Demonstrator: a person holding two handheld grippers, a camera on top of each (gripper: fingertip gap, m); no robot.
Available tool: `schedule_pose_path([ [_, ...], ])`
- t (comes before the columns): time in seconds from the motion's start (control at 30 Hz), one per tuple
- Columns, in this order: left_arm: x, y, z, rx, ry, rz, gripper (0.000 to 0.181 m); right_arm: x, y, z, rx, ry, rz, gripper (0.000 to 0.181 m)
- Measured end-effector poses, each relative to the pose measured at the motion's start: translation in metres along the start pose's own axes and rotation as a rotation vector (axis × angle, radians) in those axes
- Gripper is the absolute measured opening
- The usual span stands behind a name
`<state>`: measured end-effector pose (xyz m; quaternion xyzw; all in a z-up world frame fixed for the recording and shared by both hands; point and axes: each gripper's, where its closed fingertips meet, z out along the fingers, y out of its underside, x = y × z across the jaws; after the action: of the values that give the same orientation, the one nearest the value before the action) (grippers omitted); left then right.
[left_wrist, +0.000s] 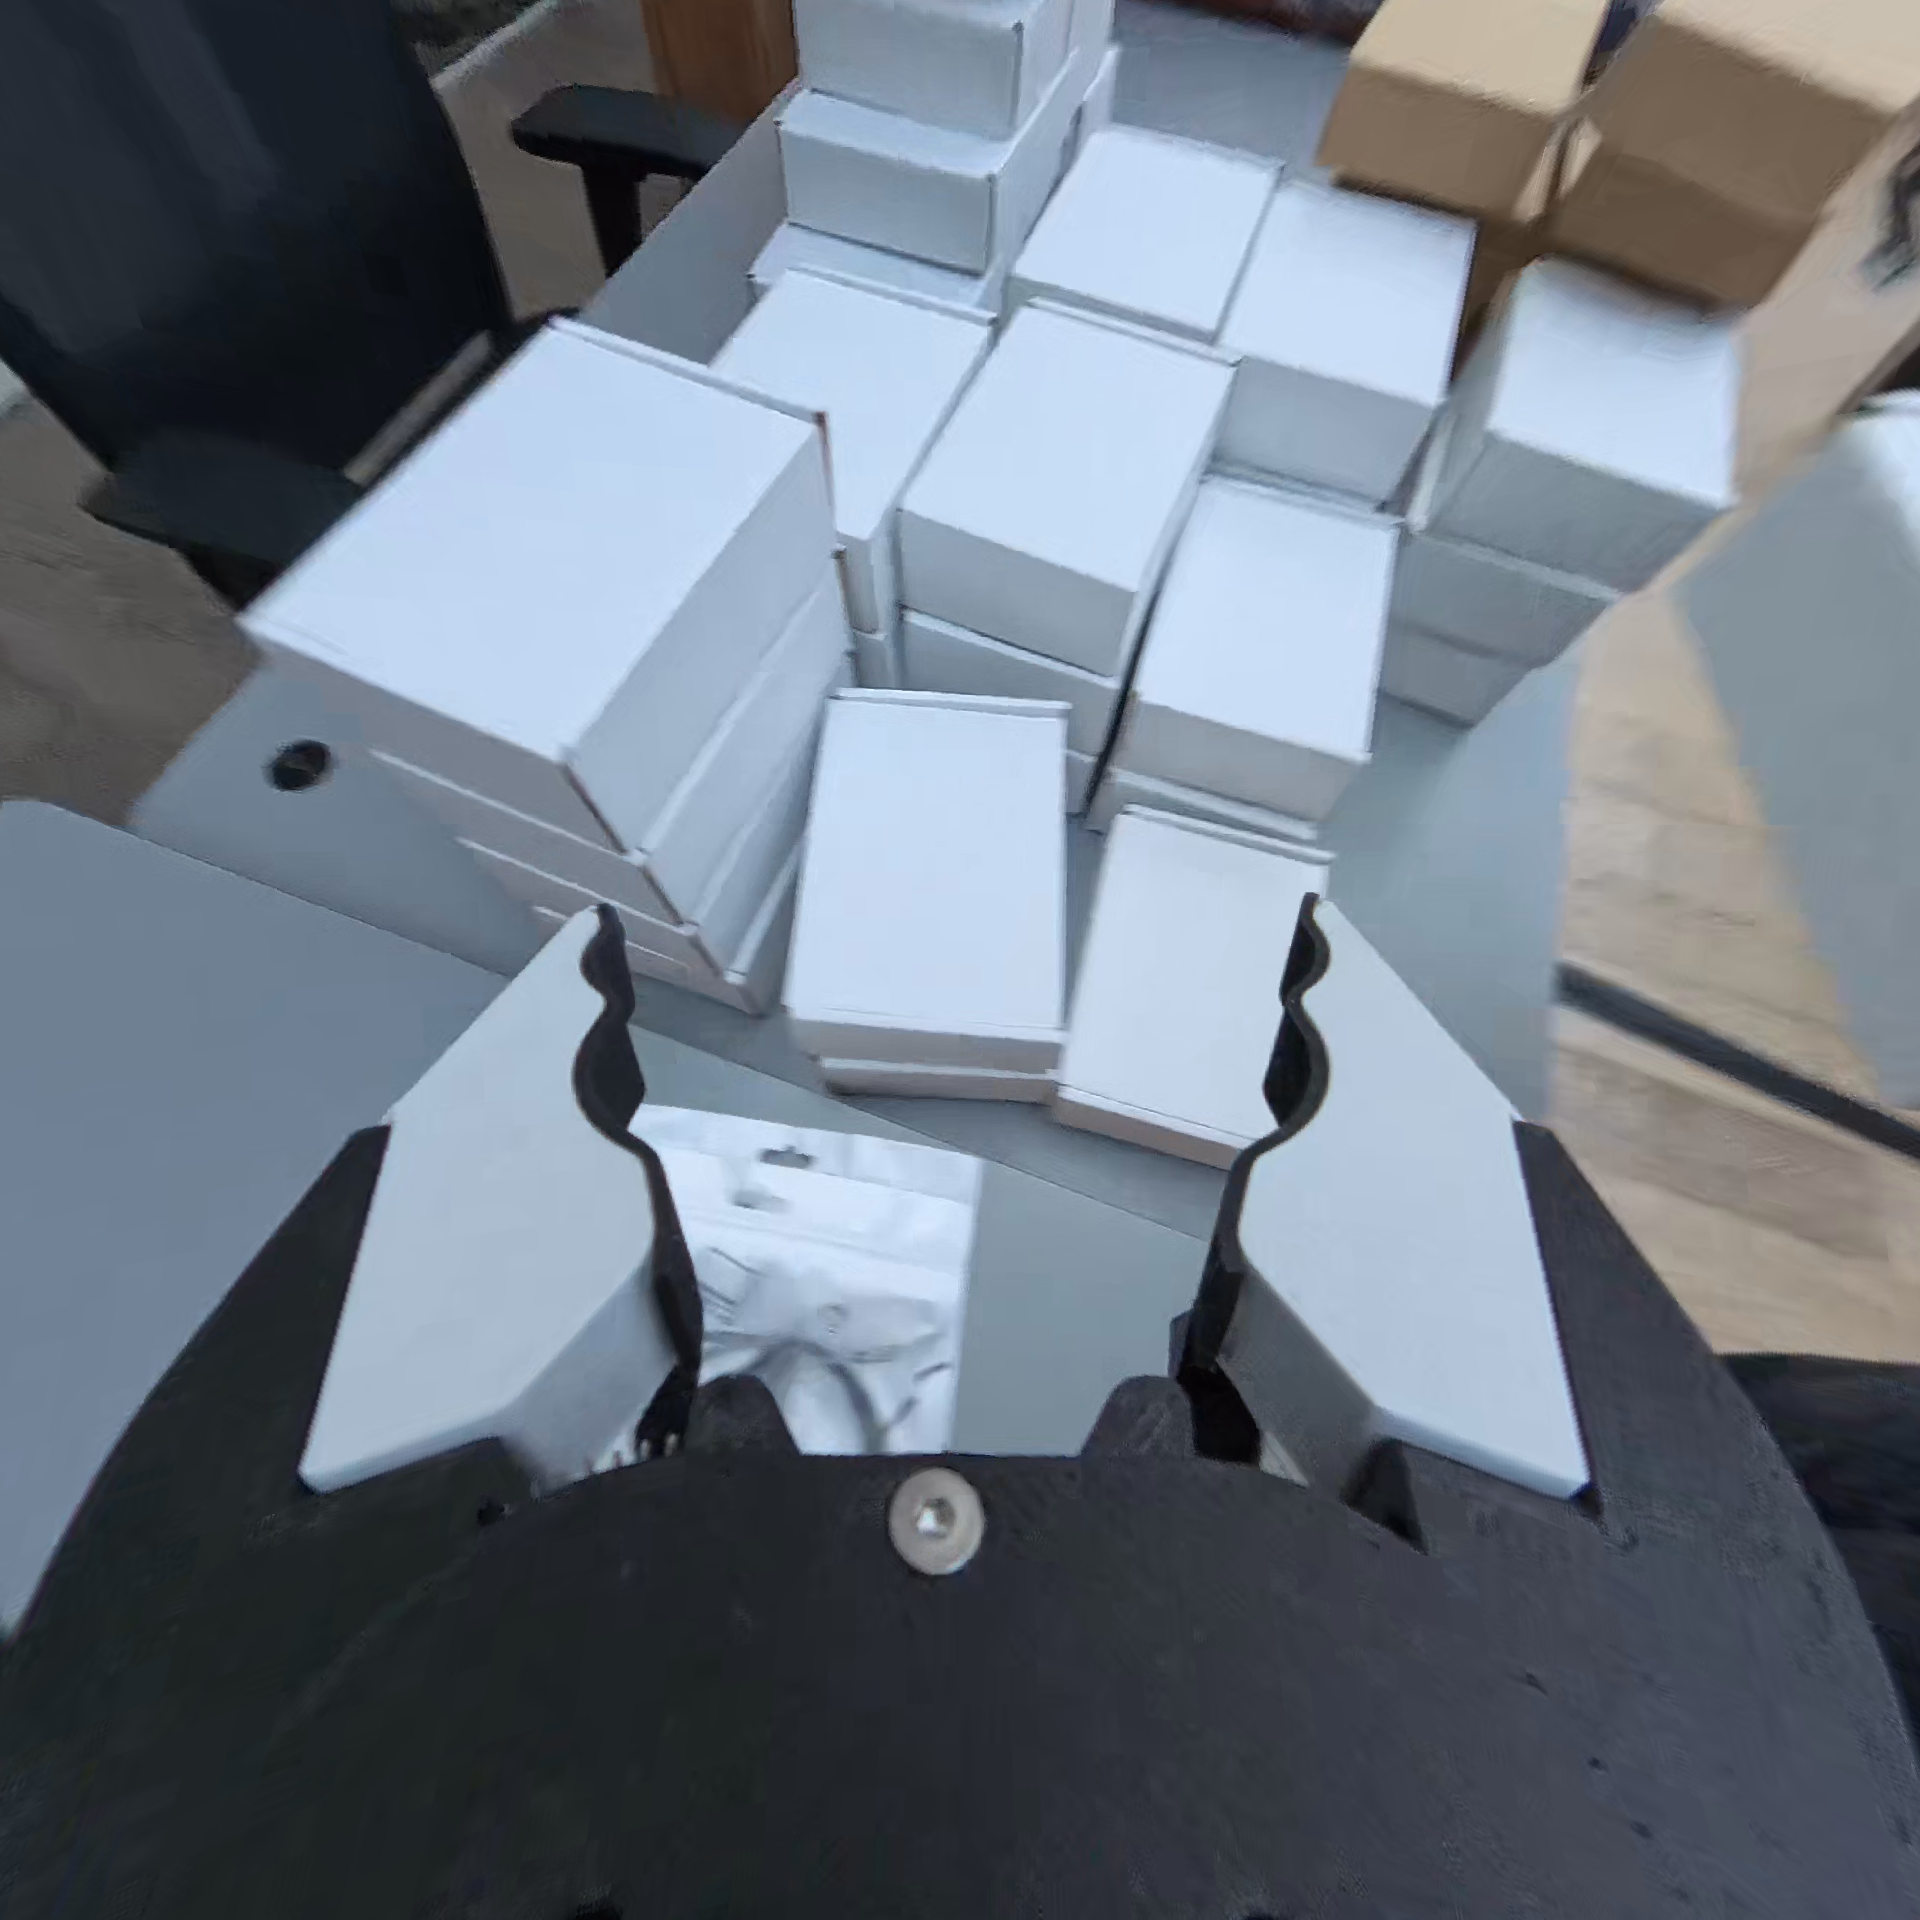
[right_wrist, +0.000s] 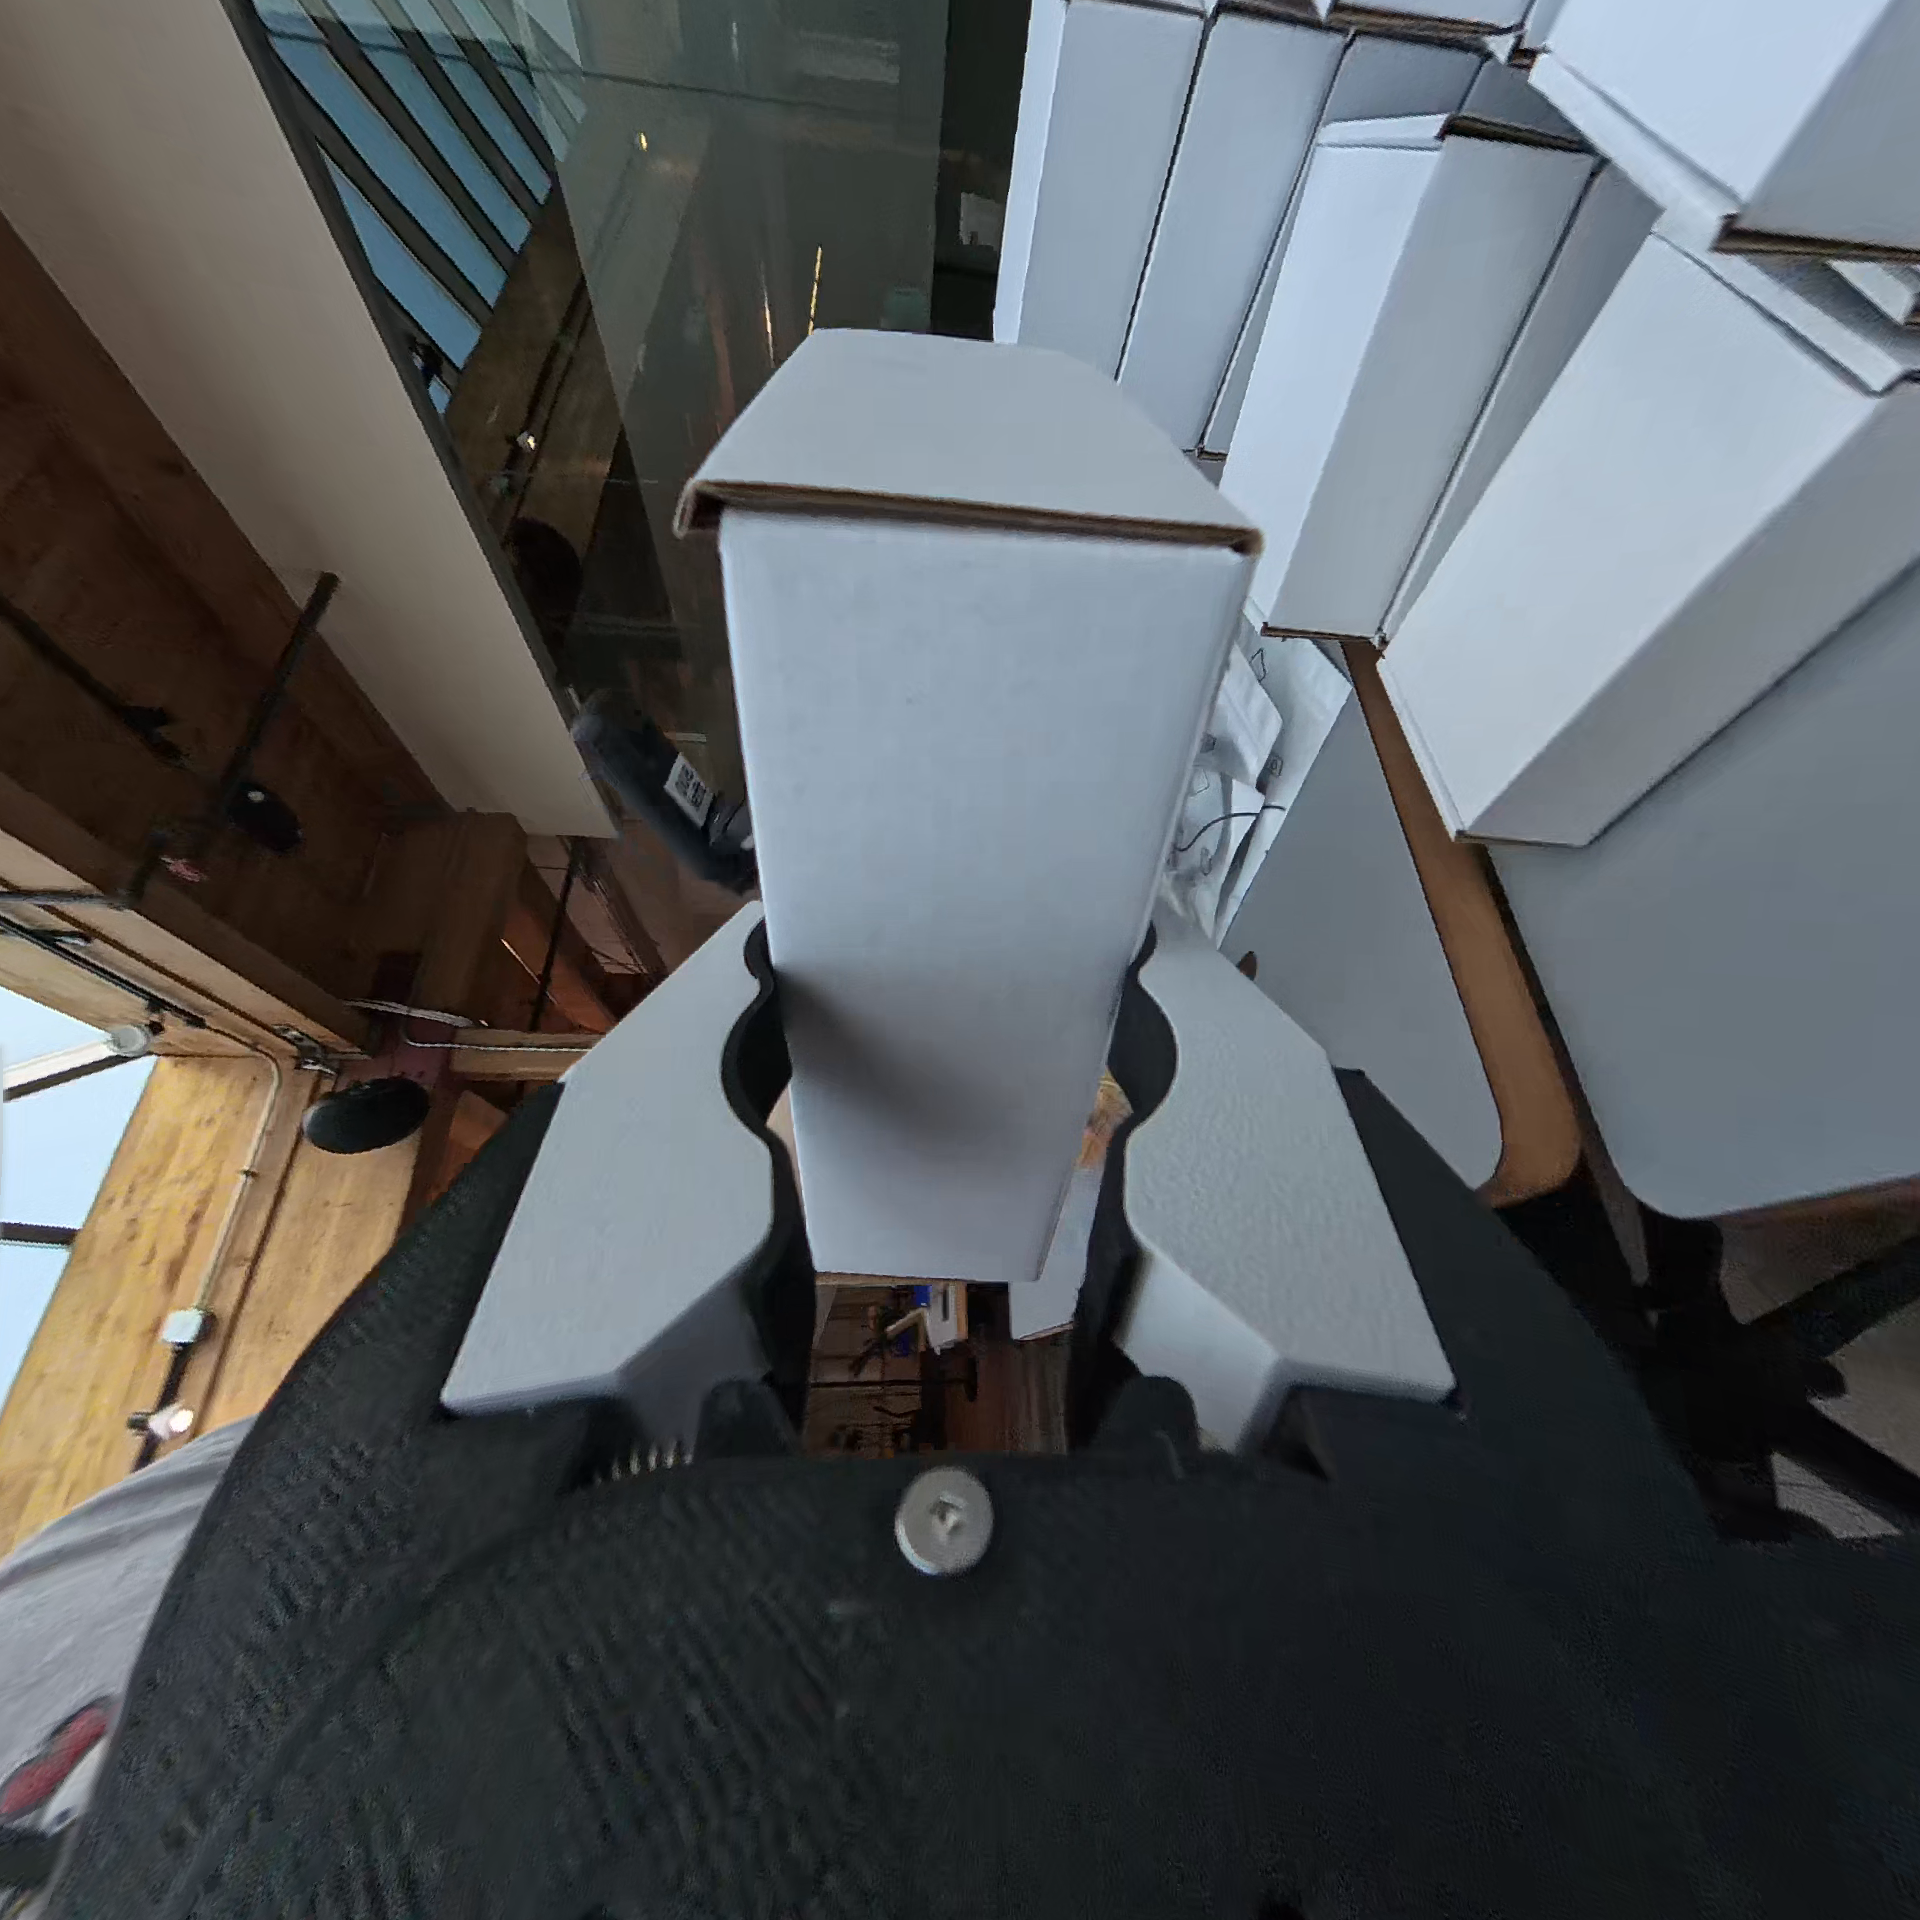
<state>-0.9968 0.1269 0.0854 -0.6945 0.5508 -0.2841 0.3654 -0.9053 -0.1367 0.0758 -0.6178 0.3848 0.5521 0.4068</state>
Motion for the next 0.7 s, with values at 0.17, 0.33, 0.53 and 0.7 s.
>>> schedule_pose_path([
  [0.17,-0.068,-0.067,0.073,-0.168,-0.065,0.243,0.134,-0.012,-0.015,-0.083,0.022,0.047,-0.103,0.061],
  [0.33,-0.106,-0.057,0.143,-0.448,0.052,0.356,0.142,-0.035,-0.040,-0.121,0.200,0.061,-0.148,0.062],
  [0.53,-0.115,-0.006,0.167,-0.697,0.138,0.388,0.140,-0.033,-0.046,-0.139,0.360,0.052,-0.089,0.062],
  [0.7,-0.111,-0.003,0.167,-0.713,0.147,0.311,0.129,-0.023,-0.048,-0.152,0.379,0.072,-0.065,0.062],
])
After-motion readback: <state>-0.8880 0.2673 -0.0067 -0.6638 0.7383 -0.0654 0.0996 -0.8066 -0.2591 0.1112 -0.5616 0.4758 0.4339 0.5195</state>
